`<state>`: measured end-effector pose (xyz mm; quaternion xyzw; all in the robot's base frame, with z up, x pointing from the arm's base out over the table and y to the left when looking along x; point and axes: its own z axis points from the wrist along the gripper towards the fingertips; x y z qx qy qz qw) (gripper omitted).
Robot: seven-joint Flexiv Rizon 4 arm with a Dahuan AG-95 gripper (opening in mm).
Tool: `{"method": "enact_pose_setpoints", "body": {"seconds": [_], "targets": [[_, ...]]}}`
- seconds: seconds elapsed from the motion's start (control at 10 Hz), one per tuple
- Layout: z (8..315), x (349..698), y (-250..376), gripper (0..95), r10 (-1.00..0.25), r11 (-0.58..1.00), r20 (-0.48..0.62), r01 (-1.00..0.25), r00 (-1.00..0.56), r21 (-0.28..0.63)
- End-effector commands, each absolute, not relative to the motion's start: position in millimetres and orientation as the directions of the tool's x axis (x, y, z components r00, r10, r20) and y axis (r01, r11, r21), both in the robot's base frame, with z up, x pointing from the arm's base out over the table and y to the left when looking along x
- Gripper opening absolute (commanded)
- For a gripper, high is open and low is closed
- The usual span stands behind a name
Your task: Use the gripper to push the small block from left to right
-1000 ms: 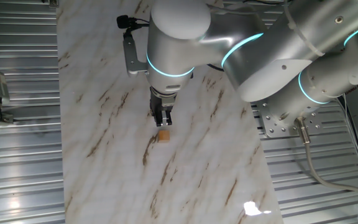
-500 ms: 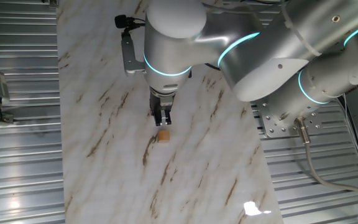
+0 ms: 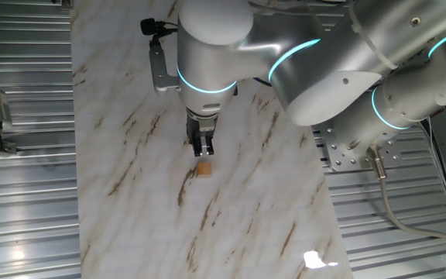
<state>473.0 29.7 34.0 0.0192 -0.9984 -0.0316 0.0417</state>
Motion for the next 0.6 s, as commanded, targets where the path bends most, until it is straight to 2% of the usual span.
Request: {"method": "enact_pose_setpoints", "body": {"seconds": [0.1, 0.6], "targets": [[30.4, 475.9, 33.1, 0.0, -0.039, 0.998, 0.079, -0.035, -0.996, 0.061], [28.2, 482.4, 38.6, 0.0, -0.036, 0.998, 0.077, -0.032, -0.996, 0.056]]}}
